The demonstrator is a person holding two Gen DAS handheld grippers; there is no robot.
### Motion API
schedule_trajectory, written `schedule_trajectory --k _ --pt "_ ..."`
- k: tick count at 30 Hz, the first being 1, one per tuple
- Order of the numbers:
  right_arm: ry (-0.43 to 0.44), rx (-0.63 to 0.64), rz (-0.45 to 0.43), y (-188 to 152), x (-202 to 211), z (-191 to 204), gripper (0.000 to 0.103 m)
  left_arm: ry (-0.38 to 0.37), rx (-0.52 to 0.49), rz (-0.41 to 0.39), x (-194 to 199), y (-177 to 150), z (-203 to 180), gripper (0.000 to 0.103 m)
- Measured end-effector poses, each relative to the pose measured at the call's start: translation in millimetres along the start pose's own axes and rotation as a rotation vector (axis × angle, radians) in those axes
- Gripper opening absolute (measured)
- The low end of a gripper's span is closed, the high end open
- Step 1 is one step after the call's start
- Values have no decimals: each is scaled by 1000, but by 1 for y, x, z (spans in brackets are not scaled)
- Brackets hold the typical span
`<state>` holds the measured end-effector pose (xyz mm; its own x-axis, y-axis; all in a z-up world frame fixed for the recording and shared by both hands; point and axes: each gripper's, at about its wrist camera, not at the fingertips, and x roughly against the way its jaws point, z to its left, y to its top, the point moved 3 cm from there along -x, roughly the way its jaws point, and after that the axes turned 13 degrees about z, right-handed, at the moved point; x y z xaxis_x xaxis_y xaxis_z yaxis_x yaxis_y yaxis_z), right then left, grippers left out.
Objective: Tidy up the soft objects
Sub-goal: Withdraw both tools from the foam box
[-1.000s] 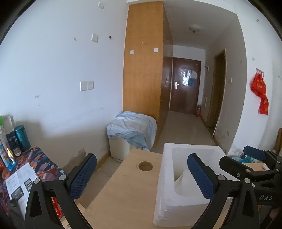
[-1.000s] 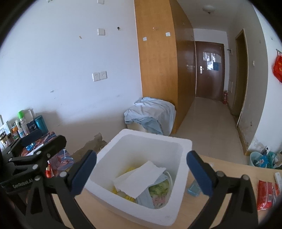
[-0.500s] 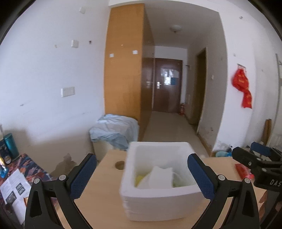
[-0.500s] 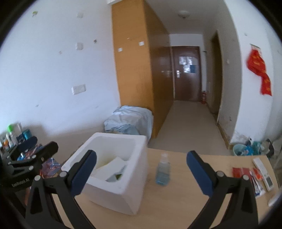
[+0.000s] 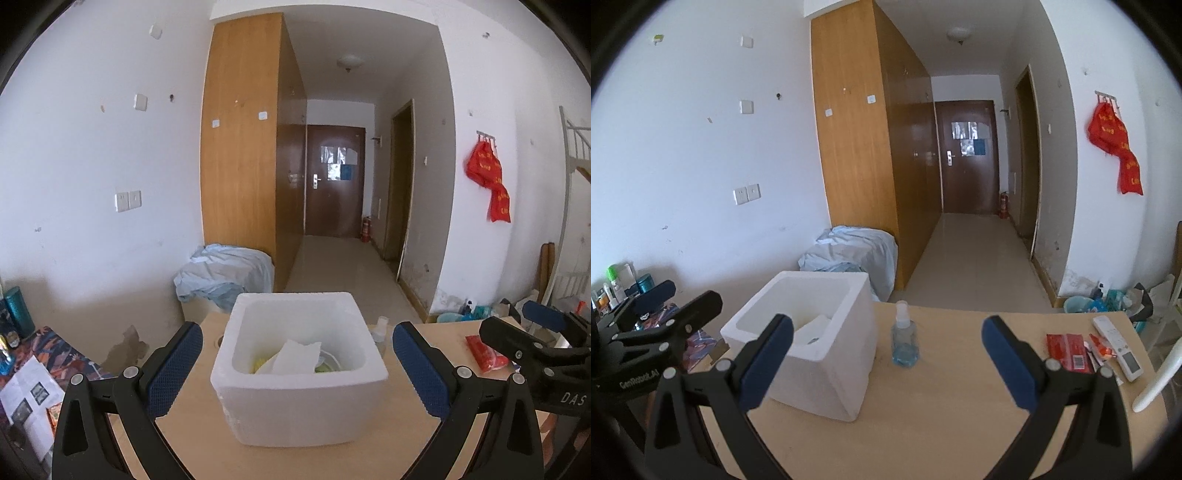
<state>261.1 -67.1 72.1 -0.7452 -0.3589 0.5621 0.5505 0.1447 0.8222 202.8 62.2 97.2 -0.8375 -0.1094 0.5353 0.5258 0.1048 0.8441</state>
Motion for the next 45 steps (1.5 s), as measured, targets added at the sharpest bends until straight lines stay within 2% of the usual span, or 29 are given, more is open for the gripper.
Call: schedule_trajectory --k 10,19,28,35,45 --pt "19 5 -47 -15 36 6 103 -2 -20 -23 41 -21 -13 103" --pt "5 6 -81 -46 68 17 103 -29 -30 -59 84 -48 -21 103" --pt "-21 10 -111 -83 94 24 103 -74 -39 -50 108 -83 -21 103" --pt "-17 0 -98 -108 100 26 103 -91 -28 -35 115 -114 -18 103" --pt "-13 -21 -26 -140 91 25 103 -111 -34 -23 113 -151 -20 103"
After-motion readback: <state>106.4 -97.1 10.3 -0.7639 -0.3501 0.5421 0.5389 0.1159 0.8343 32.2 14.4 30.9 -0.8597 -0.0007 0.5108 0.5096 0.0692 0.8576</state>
